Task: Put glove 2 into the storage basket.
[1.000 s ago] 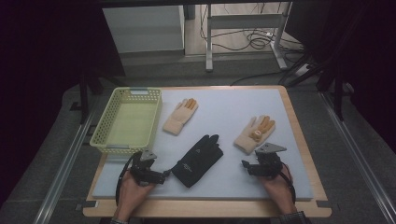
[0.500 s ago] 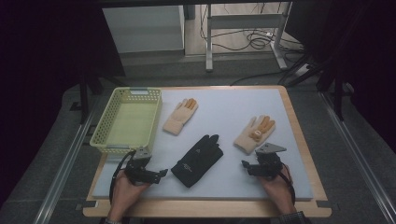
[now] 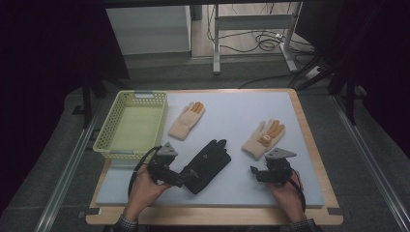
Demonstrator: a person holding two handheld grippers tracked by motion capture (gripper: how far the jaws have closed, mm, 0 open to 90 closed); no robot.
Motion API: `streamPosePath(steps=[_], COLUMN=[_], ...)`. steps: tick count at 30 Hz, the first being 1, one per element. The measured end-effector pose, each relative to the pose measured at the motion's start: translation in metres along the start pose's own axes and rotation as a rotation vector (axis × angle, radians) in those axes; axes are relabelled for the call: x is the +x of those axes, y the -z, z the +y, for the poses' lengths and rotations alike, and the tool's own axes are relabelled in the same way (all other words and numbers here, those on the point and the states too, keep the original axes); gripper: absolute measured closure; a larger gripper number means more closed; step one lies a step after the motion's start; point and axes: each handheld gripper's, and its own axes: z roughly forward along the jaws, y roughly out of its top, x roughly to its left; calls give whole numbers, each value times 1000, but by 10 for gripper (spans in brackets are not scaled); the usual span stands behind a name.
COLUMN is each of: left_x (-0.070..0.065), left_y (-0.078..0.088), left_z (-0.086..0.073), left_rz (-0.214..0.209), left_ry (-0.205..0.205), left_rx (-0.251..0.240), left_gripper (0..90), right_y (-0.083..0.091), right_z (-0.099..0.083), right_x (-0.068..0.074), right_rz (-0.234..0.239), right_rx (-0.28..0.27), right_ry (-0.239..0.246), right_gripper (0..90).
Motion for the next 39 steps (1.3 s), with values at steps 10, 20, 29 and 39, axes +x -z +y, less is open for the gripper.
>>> streamPosePath(steps=[10,20,29,39], left_x=[-22,-17,-21,-29], left_y=[-52,-76,-81,-71], left_z=[25,24,21,26], left_rz=[-13,122,79,100], left_ry=[-78,-91,-82,-142], left_rx=[84,167,168,174], left_gripper=[0,0,0,503], right_y=[0,0,0,0], right_z=[0,0,0,0], right_x=[0,0,0,0], right_rz=[2,4,4,3], right_rx=[0,0,0,1], right_ry=[-1,-1,0,1], right_gripper=[243,240,240,240])
